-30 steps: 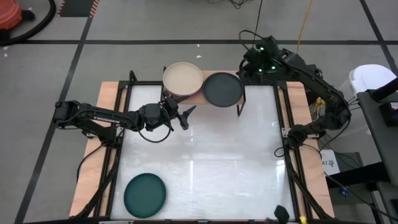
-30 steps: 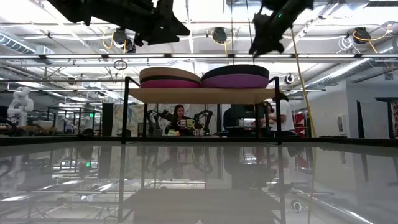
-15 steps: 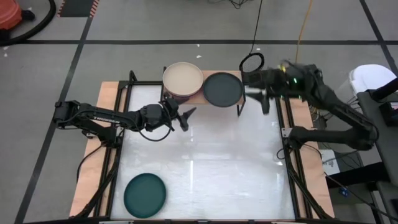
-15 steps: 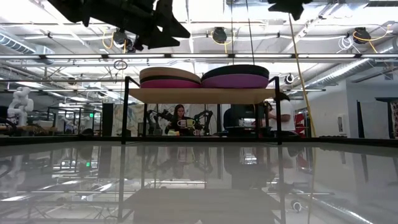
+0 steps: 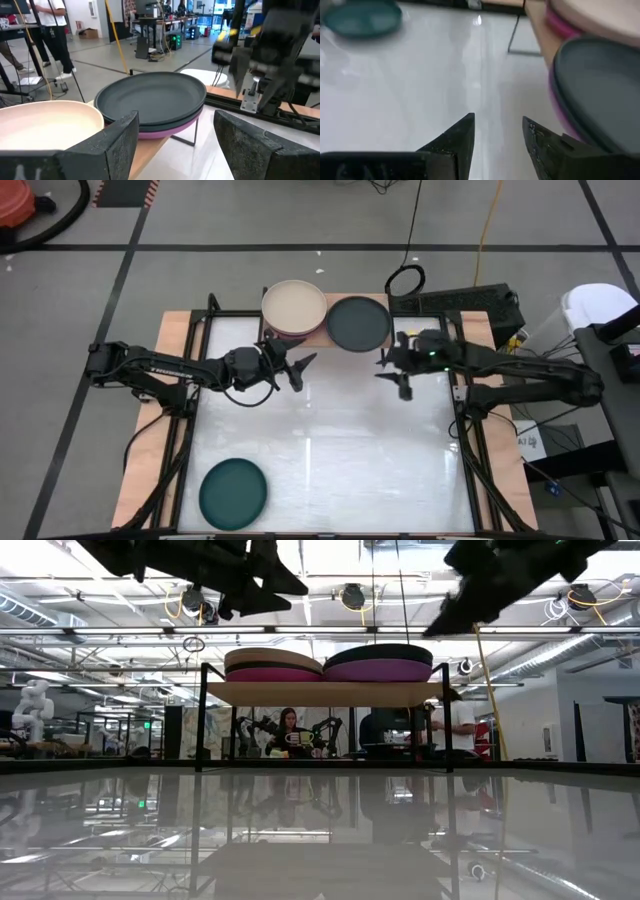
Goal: Place and stack plates onto a shelf
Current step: Adjust the plates, then stack the green plate on top of the black plate on the shelf
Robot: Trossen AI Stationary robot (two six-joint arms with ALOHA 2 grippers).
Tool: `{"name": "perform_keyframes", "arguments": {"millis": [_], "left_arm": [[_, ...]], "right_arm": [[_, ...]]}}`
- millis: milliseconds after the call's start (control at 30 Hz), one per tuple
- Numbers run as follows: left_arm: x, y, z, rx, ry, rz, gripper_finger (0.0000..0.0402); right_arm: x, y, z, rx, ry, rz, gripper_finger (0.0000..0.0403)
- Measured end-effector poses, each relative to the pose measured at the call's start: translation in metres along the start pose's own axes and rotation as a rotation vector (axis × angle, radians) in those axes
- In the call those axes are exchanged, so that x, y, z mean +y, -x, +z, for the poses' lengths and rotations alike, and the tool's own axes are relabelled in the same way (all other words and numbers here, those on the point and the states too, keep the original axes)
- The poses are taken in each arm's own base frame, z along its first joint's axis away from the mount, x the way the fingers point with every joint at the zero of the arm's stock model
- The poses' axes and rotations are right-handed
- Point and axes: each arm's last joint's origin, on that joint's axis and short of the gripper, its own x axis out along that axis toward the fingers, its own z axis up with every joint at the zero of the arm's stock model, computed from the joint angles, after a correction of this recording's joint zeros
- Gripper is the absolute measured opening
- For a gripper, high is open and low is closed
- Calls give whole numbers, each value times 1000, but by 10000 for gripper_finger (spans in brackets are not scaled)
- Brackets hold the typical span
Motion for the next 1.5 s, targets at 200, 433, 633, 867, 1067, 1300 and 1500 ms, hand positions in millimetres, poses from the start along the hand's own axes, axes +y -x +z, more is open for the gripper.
{"name": "perform_keyframes", "arguments": {"millis": [200, 433, 633, 867, 1067, 1300, 1500], "left_arm": [[1, 0, 0, -1, 0, 2, 262], [1, 0, 0, 2, -1, 2, 262], [1, 0, 0, 2, -1, 2, 262], [1, 0, 0, 2, 0, 2, 262], [1, 0, 0, 2, 0, 2, 262], [0, 0, -2, 22, 26, 1, 262], [0, 0, -6, 57, 39, 1, 262]], "right_arm": [[-8, -32, -12, 159, -4, -156, 146], [-13, -48, -12, 149, 1, -230, 146], [-19, -47, -9, 114, -15, -305, 146], [-27, -46, -11, 123, -47, -352, 146], [-19, -44, -7, 62, -67, -150, 146], [6, -21, 10, -105, -147, 244, 146], [29, 31, 32, -342, -96, 370, 146]]}}
